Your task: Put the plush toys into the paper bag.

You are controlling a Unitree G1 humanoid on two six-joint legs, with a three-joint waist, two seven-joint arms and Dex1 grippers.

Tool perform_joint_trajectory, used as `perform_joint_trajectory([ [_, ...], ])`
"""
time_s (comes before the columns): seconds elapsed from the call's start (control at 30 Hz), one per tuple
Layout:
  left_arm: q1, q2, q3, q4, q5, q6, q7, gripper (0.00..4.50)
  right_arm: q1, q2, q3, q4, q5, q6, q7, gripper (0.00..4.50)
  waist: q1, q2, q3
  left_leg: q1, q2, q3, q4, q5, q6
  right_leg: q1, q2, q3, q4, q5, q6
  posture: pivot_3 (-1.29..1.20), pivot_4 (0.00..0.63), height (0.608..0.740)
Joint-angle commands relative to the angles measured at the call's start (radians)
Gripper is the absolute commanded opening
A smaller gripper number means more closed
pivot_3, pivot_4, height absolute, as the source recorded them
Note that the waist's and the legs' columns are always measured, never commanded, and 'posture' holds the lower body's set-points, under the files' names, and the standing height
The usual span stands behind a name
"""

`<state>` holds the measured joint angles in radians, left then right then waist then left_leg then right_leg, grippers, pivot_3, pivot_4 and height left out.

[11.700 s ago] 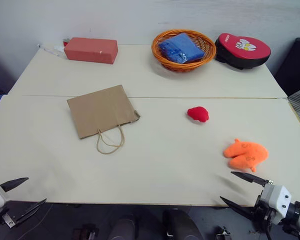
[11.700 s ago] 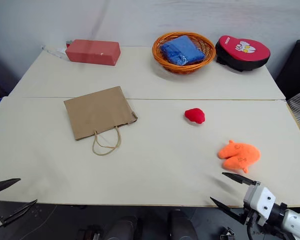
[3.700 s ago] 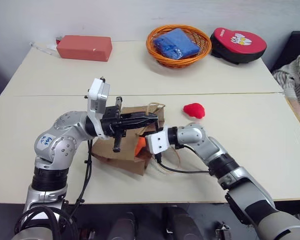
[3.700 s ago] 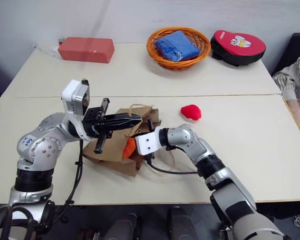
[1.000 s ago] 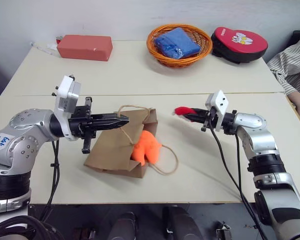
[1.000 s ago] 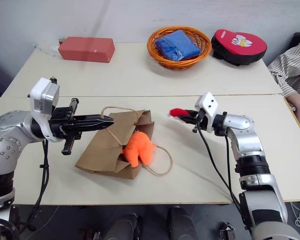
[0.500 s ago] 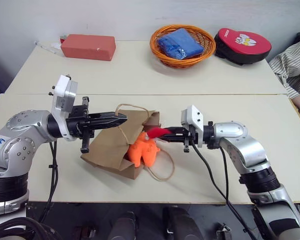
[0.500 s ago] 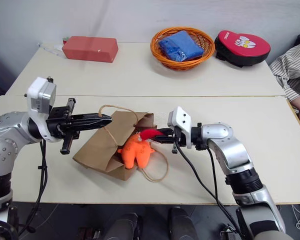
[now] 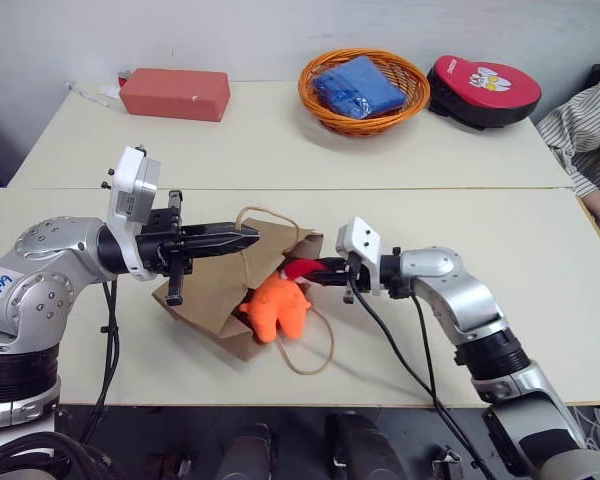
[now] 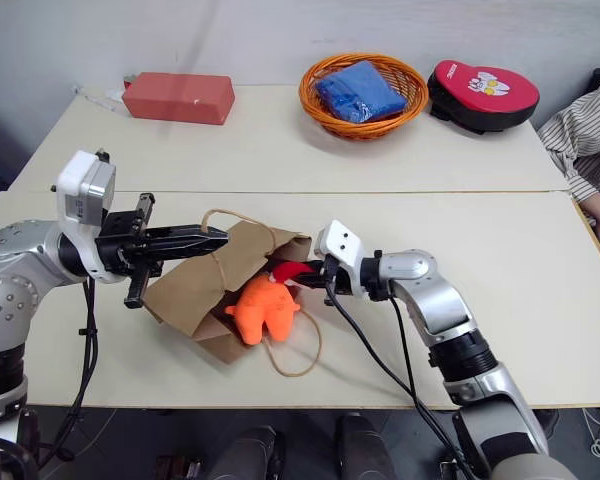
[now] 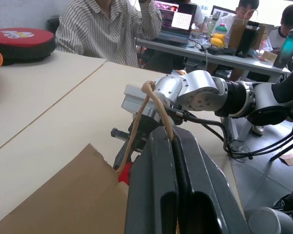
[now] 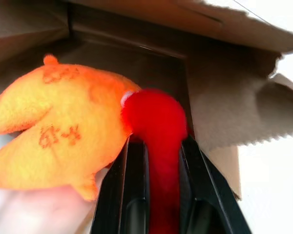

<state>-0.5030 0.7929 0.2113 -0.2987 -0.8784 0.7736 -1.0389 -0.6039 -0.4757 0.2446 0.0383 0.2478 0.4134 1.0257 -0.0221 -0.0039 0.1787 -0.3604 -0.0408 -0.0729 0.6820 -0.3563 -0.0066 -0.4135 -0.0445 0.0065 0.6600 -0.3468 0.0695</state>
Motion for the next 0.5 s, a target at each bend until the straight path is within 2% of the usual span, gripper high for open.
perform_joint_trajectory([
  [0.03, -0.007, -0.006, 0.013, -0.035, -0.022, -0.013, 0.007, 0.0, 0.033, -0.054, -0.059, -0.075, 0.046, -0.003, 0.044, 0.23, 0.0, 0.0, 0.0, 0.0, 0.0, 0.0, 0.0, 0.0, 0.0, 0.0, 0.0, 0.0, 0.0, 0.0, 0.0, 0.0, 0.15, 0.74],
  [0.17, 0.0, -0.012, 0.017, -0.042, -0.026, -0.011, 0.014, 0.0, 0.091, -0.074, -0.039, -0.167, 0.09, 0.039, 0.084, 0.23, -0.006, 0.0, 0.0, 0.0, 0.001, 0.0, -0.001, 0.0, 0.0, 0.0, 0.0, 0.0, 0.0, 0.0, 0.0, 0.0, 0.15, 0.74],
  [0.5, 0.002, -0.016, 0.021, -0.054, -0.035, -0.006, 0.032, 0.0, 0.174, -0.018, 0.022, -0.281, 0.103, 0.104, 0.029, 0.23, -0.001, 0.0, 0.0, 0.0, 0.0, 0.0, 0.0, 0.0, 0.0, 0.0, 0.0, 0.0, 0.0, 0.0, 0.0, 0.0, 0.15, 0.74],
])
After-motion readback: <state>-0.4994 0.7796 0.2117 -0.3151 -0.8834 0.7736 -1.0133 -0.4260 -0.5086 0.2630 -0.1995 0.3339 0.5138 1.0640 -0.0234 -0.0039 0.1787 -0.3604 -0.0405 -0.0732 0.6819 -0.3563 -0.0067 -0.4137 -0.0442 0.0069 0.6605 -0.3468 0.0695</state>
